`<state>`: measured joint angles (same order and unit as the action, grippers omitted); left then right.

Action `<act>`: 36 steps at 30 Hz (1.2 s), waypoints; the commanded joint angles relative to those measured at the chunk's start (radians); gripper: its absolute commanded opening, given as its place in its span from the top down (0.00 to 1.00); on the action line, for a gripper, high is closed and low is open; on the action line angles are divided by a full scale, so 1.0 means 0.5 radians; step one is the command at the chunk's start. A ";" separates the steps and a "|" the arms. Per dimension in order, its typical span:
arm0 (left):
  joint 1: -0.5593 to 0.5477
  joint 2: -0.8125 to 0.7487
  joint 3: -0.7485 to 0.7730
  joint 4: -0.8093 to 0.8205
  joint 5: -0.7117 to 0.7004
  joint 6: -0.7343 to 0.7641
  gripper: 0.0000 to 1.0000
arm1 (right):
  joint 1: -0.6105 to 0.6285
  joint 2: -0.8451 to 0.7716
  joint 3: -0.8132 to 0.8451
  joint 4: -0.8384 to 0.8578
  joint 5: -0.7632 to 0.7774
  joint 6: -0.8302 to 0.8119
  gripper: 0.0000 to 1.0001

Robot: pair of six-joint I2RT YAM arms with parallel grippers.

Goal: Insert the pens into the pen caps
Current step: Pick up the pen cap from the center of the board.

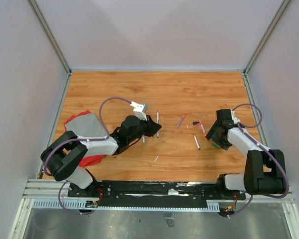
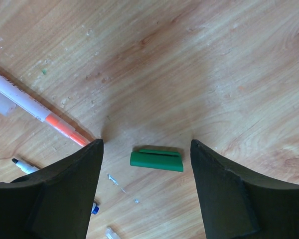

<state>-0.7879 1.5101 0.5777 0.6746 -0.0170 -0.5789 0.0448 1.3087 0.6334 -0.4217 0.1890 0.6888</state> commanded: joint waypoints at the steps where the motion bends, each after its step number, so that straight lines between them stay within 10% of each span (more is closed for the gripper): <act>1: -0.007 -0.002 0.055 0.028 -0.009 0.047 1.00 | -0.053 0.044 0.025 -0.007 -0.061 0.015 0.31; 22: -0.007 0.008 0.062 0.029 0.006 0.038 0.99 | -0.065 -0.075 -0.029 -0.145 -0.047 0.022 0.38; 36: -0.007 0.013 0.066 0.023 0.001 0.044 1.00 | -0.077 -0.046 -0.053 -0.118 -0.033 0.012 0.62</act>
<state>-0.7879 1.5101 0.5781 0.6704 -0.0170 -0.5755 0.0254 1.2755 0.6159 -0.4683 0.1635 0.6922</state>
